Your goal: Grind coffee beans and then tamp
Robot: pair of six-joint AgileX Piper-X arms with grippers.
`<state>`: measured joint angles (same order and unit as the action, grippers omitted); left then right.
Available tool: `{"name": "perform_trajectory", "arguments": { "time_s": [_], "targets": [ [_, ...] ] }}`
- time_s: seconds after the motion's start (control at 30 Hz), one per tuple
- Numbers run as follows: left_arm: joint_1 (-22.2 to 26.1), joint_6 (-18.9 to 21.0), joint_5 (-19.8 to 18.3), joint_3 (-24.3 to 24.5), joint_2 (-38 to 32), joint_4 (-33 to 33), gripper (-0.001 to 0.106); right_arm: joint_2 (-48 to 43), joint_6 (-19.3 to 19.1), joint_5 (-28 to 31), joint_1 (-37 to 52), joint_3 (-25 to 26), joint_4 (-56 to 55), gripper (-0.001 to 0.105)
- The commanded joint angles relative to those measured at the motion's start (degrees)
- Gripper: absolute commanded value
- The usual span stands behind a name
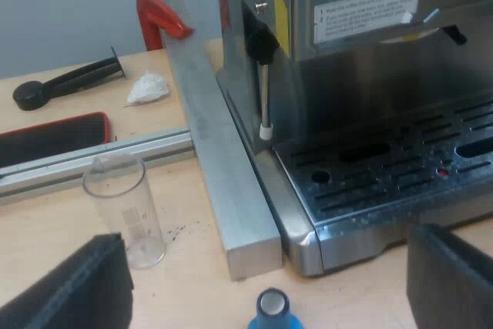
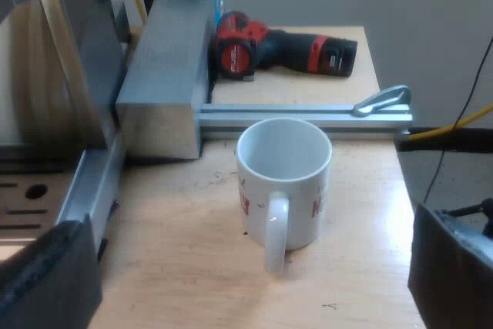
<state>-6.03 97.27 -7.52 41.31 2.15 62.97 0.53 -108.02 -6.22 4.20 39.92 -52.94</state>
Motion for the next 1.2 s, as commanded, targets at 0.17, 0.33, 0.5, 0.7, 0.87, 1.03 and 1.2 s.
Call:
{"name": "perform_trajectory", "arguments": {
  "time_s": [0.17, 0.33, 0.5, 0.7, 0.87, 1.03, 1.2],
  "targets": [
    [-0.3, 0.3, 0.4, 0.0, -8.0, 3.2, 0.075, -3.6, 2.8, -1.7, 0.1, -1.1, -1.2, 0.082],
    [-0.1, 1.4, 0.4, 0.7, -10.6, 4.8, 0.075, -3.6, 2.8, -1.7, 0.1, -1.2, -1.3, 0.082],
    [-0.1, 1.5, 1.4, -0.3, -10.6, 4.3, 0.075, -3.6, 2.8, -1.7, 0.1, -1.7, -1.3, 0.082],
    [-0.1, 1.5, 1.7, -5.6, -10.6, -1.7, 0.075, -3.6, 2.8, -2.9, 0.1, -4.3, -1.3, 0.082],
    [-0.1, 1.5, 1.5, -9.8, -10.6, -5.2, 0.075, -3.6, 4.4, -4.0, 0.1, -7.5, -1.3, 0.082],
    [-0.1, 1.5, 1.5, -12.4, -10.6, -5.7, 0.075, -3.5, 5.0, -4.5, 0.1, -10.4, -1.3, 0.082],
    [-0.1, 1.4, 1.5, -13.0, -10.6, -6.8, 0.075, -3.5, 5.3, -4.5, 0.1, -11.7, -1.4, 0.082]
  ]
}}
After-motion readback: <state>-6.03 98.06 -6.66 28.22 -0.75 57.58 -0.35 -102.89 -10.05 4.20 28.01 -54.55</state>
